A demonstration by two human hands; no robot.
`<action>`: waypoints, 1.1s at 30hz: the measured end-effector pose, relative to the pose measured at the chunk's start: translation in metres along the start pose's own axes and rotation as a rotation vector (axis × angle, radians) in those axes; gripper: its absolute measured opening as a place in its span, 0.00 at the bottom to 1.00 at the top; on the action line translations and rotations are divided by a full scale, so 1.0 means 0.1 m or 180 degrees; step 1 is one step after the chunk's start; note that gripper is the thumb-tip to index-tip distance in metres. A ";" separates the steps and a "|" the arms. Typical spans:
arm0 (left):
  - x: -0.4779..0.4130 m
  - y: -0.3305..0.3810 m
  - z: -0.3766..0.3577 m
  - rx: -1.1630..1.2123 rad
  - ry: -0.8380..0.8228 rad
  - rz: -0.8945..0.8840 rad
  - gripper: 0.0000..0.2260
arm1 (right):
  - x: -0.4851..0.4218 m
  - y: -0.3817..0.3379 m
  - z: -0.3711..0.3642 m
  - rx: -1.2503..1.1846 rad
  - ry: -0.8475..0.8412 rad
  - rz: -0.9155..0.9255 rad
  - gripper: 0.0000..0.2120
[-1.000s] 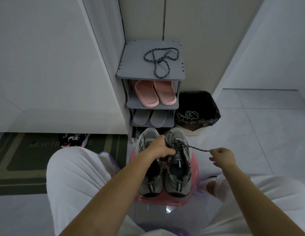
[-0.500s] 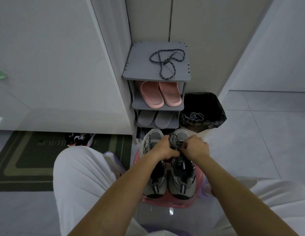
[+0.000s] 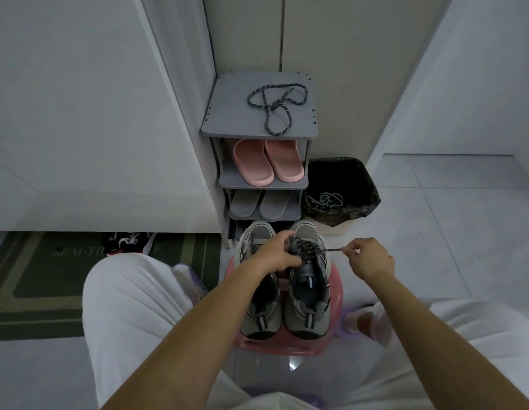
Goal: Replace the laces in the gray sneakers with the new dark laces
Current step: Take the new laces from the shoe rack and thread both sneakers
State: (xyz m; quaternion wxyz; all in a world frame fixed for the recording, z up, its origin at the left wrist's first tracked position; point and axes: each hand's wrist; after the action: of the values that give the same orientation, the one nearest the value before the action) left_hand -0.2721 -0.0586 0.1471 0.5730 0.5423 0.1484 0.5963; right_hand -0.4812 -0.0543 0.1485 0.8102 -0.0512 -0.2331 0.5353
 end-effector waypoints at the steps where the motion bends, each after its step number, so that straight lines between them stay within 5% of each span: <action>1: 0.00 0.00 0.00 -0.0004 -0.0012 0.0002 0.32 | -0.01 0.05 -0.01 -0.0016 -0.0003 -0.0113 0.11; 6: 0.00 0.01 0.01 -0.0046 -0.0045 0.0019 0.26 | 0.01 0.25 0.00 -0.0080 -0.0251 -0.0657 0.09; 9: -0.01 0.02 0.00 -0.0077 -0.0032 0.0014 0.24 | 0.01 0.20 -0.01 -0.0125 -0.0633 -0.0452 0.05; 14: -0.02 0.02 0.00 -0.0104 -0.0008 0.0045 0.24 | 0.08 -0.08 -0.03 -0.0591 -0.1156 0.0166 0.20; 17: -0.03 0.01 -0.01 -0.0095 0.0024 0.0052 0.24 | 0.09 -0.16 -0.08 -0.0275 -0.0925 0.0363 0.04; 20: -0.04 0.00 -0.01 -0.0083 0.0040 0.0077 0.23 | 0.07 -0.11 -0.08 0.0063 -0.0755 0.0363 0.14; 33: 0.00 0.03 0.02 -0.0187 0.0115 0.0118 0.22 | 0.03 0.18 0.00 0.0480 -0.0738 0.0288 0.08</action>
State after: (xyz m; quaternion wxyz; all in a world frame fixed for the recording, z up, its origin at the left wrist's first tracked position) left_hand -0.2725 -0.0607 0.1503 0.5748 0.5170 0.1311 0.6206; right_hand -0.4953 -0.0443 0.1440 0.7545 0.0615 -0.2817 0.5896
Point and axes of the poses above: each hand's wrist, its own x-axis away from the middle knuckle, its own z-axis out of the back of the hand, y = z × x, and after that the axes turned 6 degrees about -z, right-handed
